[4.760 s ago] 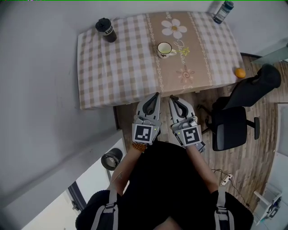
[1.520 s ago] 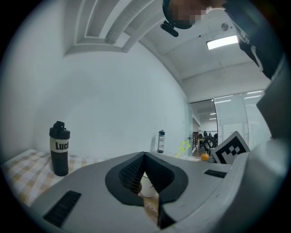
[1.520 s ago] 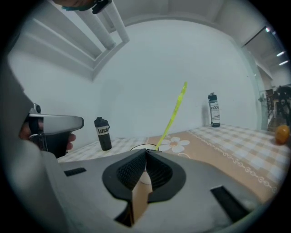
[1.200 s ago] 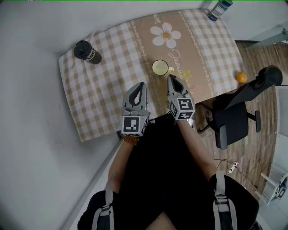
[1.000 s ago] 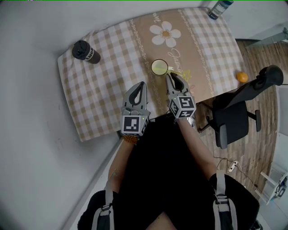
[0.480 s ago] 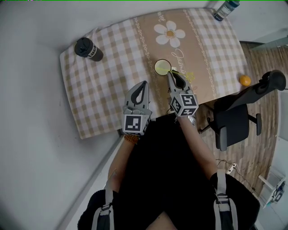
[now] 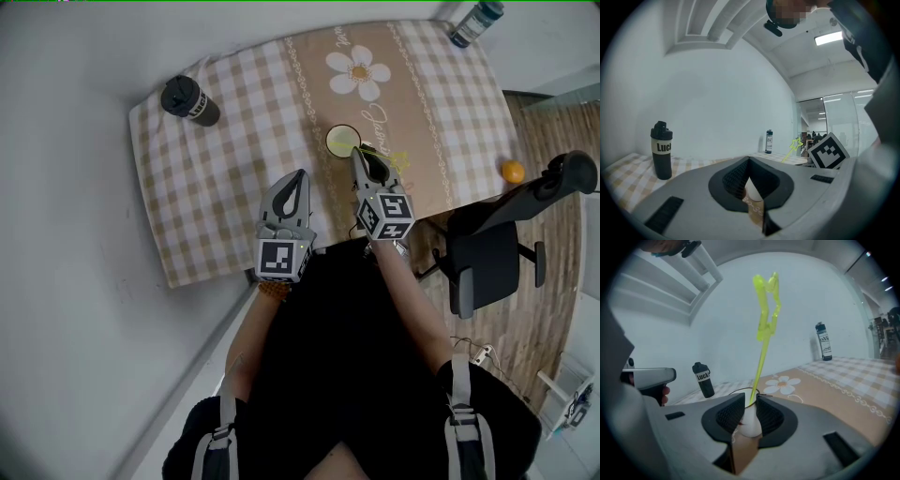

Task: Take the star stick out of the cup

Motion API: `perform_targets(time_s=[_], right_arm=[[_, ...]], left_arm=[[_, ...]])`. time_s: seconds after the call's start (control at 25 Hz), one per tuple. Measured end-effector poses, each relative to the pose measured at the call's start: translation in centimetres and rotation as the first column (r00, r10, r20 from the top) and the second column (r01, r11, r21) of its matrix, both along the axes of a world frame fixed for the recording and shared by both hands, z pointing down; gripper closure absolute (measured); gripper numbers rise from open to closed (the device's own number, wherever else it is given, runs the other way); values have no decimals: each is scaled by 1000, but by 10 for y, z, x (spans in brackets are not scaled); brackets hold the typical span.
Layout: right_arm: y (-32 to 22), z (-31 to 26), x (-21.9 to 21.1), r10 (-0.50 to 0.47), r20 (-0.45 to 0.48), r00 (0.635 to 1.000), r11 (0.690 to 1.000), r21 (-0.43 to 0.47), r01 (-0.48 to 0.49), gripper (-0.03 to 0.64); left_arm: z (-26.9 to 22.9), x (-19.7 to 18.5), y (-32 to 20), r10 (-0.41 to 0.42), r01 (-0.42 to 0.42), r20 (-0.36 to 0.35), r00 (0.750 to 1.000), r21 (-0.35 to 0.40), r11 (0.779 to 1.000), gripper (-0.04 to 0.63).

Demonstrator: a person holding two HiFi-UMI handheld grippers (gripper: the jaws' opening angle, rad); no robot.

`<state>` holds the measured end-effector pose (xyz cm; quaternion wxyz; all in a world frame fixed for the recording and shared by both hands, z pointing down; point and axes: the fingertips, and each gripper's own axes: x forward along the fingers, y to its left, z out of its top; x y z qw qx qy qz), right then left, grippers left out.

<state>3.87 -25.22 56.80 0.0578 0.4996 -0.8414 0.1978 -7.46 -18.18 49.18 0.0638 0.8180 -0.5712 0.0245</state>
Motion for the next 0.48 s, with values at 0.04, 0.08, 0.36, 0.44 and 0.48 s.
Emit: perform_targets(time_s=[0.04,0.08,0.36,0.44,0.48], right_arm=[[0,0,0,1,-7,1000,1000,0,-1,535],[-1,0,0,3,-14,1000,1000,-1,-3,540],[-9,-3,3,-4,-86,996,1000,10,4,584],[-13,-5,2,-11,-85,996,1000,4,11,584],[-17,-5,2,-16,-86,996,1000,3,17,584]], left_arm=[[1,-1,0,-1,1,-4,1000,0,1000,591],[1,-1,0,-3,3,-8,1000,1,1000,591],[0,1,-5,7,-6,-17,1000,6,1000,591],[-2,1,-8,9,-9,-13,1000,10,1000,591],[-2,1,-9,10,-9,-16,1000,11,1000,591]])
